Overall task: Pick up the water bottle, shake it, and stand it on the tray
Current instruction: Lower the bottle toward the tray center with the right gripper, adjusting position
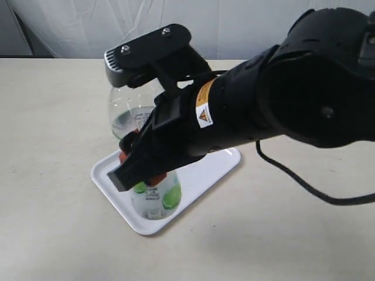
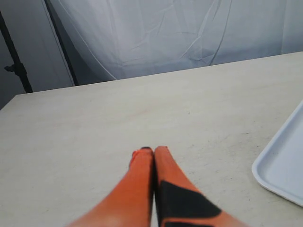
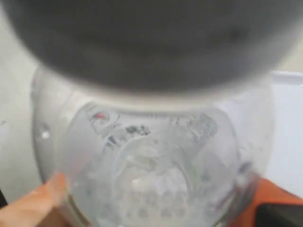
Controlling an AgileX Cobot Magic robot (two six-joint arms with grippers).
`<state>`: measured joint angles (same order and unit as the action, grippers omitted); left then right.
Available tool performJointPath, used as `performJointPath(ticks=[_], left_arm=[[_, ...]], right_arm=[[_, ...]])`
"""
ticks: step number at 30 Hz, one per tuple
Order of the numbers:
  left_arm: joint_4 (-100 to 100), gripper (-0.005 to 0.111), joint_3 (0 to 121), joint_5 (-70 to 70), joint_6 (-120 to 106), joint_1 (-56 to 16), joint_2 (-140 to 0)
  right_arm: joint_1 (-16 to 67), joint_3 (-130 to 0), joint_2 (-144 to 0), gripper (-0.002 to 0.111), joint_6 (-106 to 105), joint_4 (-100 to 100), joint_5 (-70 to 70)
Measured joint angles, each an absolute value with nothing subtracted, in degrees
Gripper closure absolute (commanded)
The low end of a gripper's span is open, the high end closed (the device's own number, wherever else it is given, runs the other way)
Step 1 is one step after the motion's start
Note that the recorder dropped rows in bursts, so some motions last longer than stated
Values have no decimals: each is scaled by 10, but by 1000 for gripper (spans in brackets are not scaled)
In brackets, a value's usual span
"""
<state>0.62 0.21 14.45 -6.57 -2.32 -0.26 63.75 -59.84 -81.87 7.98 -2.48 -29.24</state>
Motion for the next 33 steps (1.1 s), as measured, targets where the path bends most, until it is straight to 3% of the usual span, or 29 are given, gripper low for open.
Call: performJointPath(ticks=[5, 11, 15, 19, 23, 26, 29, 33], left_arm=[[6, 106, 2, 145, -66, -23, -3], [6, 106, 2, 145, -66, -23, -3], [6, 106, 2, 145, -66, -23, -3], [6, 106, 2, 145, -66, -23, -3], [6, 106, 2, 145, -66, -23, -3], [6, 106, 2, 145, -66, -23, -3], [6, 106, 2, 145, -66, -23, -3], [6, 106, 2, 145, -66, -23, -3]], right_arm=[[606, -598, -824, 109, 293, -166, -315], [636, -598, -824, 109, 145, -61, -333], [619, -598, -824, 109, 435, -293, -404], [645, -598, -823, 109, 220, -120, -345], [625, -598, -823, 109, 402, -264, -354], [632, -598, -823, 109, 253, -177, -348], [630, -598, -823, 109, 404, -271, -383], [627, -598, -820, 109, 284, -207, -375]])
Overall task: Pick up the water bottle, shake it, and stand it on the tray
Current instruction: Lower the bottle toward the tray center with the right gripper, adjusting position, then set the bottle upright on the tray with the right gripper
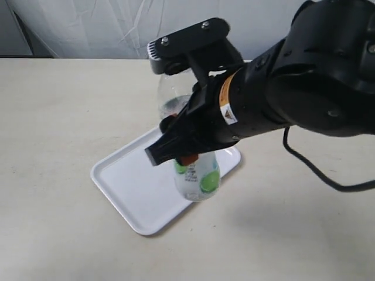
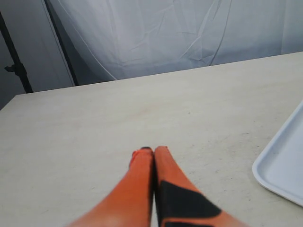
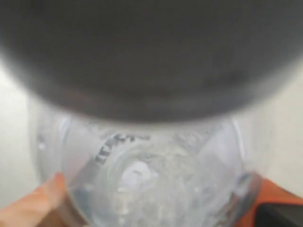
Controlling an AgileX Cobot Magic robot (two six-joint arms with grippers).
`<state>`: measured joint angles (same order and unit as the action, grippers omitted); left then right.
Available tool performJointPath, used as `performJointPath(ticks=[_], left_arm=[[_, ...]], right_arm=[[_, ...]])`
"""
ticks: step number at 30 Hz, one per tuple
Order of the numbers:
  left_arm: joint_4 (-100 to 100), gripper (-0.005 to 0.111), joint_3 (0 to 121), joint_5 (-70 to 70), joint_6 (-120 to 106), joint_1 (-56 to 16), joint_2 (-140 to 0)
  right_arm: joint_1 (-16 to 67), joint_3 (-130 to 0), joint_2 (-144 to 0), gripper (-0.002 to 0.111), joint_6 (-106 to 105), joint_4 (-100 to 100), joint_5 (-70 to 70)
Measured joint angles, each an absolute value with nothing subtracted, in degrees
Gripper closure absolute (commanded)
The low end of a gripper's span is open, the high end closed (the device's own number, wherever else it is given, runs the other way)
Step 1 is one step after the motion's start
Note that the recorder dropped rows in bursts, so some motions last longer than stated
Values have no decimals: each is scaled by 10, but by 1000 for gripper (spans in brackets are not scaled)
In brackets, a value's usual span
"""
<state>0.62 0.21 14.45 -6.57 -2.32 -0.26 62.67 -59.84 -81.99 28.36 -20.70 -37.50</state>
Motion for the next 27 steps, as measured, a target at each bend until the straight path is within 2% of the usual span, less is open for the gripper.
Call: performJointPath(ticks=[2, 6, 10, 12, 14, 17, 19, 22, 27], left_arm=[[6, 106, 2, 145, -66, -23, -3], [6, 106, 2, 145, -66, -23, -3], [5, 106, 2, 145, -66, -23, -3], [0, 106, 2, 145, -66, -23, -3], [0, 106, 2, 145, -66, -23, -3], [0, 106, 2, 145, -66, -23, -3], [0, 106, 2, 145, -66, -23, -3], [0, 106, 2, 145, -66, -23, -3], [0, 106, 2, 145, -66, -23, -3]], right_arm=[[636, -598, -820, 109, 293, -197, -370], [654, -592, -798, 109, 408, -302, -369], [671, -546, -818, 109, 415, -293, -401], [684, -556, -784, 109, 411, -298, -407], [693, -567, -735, 109, 434, -363, -332], [641, -533, -730, 109, 585, -522, -256], [592, -495, -755, 109, 613, -561, -145], [560, -486, -791, 109, 625, -580, -49], [532, -486, -842, 109, 625, -626, -17]])
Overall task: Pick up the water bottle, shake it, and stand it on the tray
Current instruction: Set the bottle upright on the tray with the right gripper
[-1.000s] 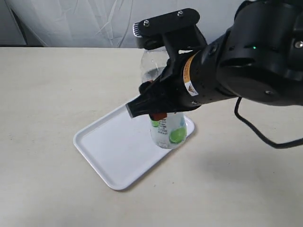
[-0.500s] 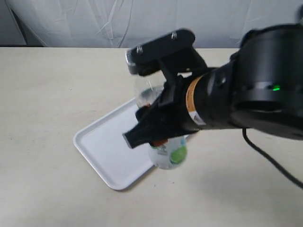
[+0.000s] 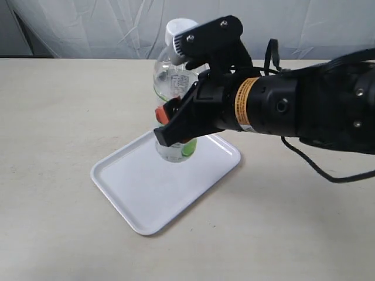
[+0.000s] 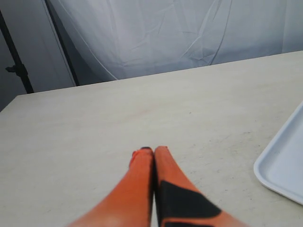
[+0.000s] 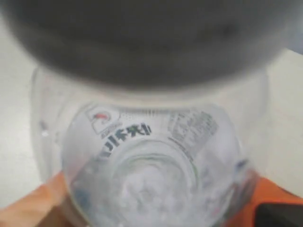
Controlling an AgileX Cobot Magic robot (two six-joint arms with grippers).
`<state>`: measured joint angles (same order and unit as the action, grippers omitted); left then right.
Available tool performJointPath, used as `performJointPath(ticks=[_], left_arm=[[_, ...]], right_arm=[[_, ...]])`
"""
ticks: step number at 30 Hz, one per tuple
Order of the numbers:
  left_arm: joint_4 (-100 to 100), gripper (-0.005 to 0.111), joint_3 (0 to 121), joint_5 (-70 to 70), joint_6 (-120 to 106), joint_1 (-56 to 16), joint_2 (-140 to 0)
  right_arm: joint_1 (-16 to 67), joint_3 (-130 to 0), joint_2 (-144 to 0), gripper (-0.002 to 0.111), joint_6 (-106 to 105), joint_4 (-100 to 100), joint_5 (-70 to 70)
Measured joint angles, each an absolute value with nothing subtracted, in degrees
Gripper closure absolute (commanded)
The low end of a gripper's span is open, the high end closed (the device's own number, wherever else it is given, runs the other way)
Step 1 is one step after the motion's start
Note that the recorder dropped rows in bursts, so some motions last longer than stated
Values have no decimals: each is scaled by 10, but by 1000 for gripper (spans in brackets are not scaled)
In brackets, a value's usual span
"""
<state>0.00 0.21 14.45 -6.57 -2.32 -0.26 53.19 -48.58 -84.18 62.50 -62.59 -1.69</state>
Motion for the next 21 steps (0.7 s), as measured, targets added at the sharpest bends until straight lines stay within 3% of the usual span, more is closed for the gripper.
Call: performJointPath(ticks=[21], left_arm=[[0, 106, 2, 145, -66, -23, -3]], right_arm=[[523, -568, -1032, 109, 615, -665, 60]])
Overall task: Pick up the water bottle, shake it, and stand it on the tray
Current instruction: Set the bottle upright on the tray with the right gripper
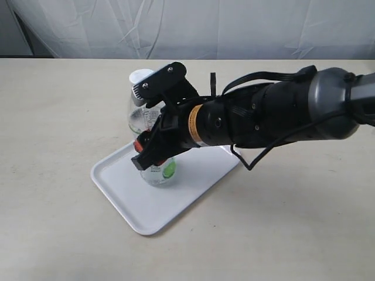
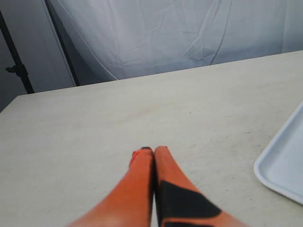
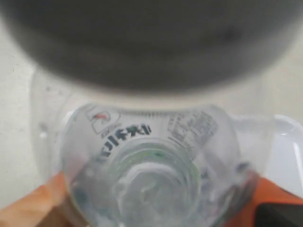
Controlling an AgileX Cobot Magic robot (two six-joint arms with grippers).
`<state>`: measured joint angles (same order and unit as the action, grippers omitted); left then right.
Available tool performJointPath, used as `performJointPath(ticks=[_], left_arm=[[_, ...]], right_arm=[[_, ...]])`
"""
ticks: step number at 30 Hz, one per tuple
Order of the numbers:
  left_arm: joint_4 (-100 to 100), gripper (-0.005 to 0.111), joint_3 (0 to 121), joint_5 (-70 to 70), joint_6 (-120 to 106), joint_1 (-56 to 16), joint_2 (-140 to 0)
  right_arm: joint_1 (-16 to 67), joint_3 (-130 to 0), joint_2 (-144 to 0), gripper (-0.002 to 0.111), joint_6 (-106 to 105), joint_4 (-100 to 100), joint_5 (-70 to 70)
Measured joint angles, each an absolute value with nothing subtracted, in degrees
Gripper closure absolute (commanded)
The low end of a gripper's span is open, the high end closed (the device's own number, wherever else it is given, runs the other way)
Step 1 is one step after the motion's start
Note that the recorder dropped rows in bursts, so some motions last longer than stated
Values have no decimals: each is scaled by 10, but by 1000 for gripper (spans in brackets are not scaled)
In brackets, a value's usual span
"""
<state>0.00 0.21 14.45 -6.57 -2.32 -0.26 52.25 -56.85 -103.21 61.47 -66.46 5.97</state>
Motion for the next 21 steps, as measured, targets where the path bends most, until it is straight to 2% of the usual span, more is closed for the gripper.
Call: performJointPath(ticks=[17, 19, 21], left_arm=[[0, 106, 2, 145, -66, -23, -3], [0, 106, 2, 145, -66, -23, -3], [0, 106, 2, 145, -66, -23, -3]], right_arm=[[523, -585, -1038, 109, 567, -563, 40], [523, -585, -1038, 102, 567, -556, 38], [523, -585, -1038, 90, 567, -552, 31]])
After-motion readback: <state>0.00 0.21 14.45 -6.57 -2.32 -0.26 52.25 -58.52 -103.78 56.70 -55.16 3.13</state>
